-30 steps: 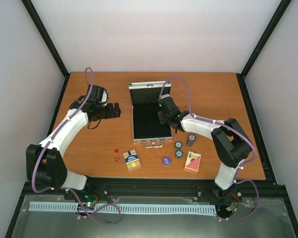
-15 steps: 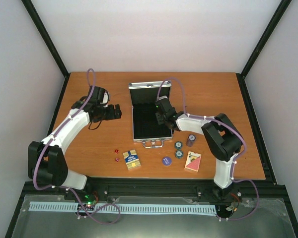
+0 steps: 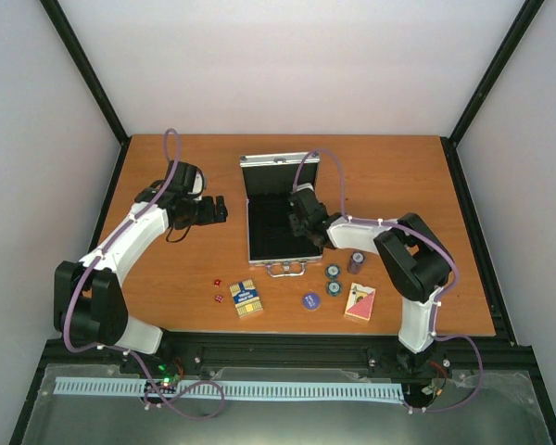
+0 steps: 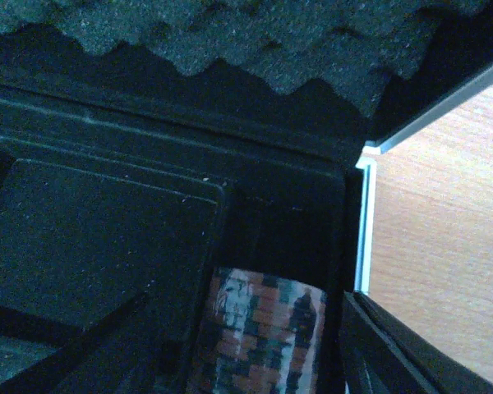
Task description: Pack up texas hold em set
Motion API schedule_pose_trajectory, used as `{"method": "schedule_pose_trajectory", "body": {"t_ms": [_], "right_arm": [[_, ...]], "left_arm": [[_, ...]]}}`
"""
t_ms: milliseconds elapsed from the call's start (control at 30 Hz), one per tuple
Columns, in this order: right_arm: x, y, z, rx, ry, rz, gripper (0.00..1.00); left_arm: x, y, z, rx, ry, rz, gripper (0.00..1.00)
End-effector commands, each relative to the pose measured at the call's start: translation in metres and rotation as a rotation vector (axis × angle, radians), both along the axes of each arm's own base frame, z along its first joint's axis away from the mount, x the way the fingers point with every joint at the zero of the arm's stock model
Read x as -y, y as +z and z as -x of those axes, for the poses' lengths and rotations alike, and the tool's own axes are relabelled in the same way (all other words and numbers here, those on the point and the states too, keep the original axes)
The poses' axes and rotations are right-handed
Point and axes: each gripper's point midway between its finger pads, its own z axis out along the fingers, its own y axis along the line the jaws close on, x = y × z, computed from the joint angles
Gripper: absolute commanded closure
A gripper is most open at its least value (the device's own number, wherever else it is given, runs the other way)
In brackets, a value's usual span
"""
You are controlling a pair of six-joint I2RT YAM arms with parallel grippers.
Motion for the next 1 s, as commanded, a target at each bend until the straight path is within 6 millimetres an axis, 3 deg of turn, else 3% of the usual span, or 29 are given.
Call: {"method": "schedule_pose_trajectory", "body": {"t_ms": [0, 200, 400, 467, 600, 967], "right_arm": [[-0.005, 0.006, 0.008, -0.004, 0.006, -0.036, 0.36], [-0.005, 0.014, 0.018, -0.033, 0.027, -0.045, 0.21], [-0.007, 0.065, 0.031, -0.013, 0.084, -0.098, 0.00], [-0.005, 0.075, 0.036, -0.023, 0.095, -0.091, 0.00], [0.005, 0.066, 0.048, -0.103, 0.096, -0.029, 0.00], [0.028, 0.017, 0.078, -0.290, 0.091, 0.020, 0.00]], "left_arm": [[0.004, 0.011, -0.009, 0.044, 0.003, 0.016, 0.00], [0.002, 0.011, -0.010, 0.049, 0.007, 0.008, 0.00], [0.003, 0.013, -0.013, 0.060, 0.014, 0.016, 0.00], [0.004, 0.012, -0.015, 0.062, 0.017, 0.020, 0.00], [0.004, 0.012, -0.016, 0.065, 0.020, 0.025, 0.00], [0.003, 0.010, -0.013, 0.068, 0.025, 0.021, 0.00]]}}
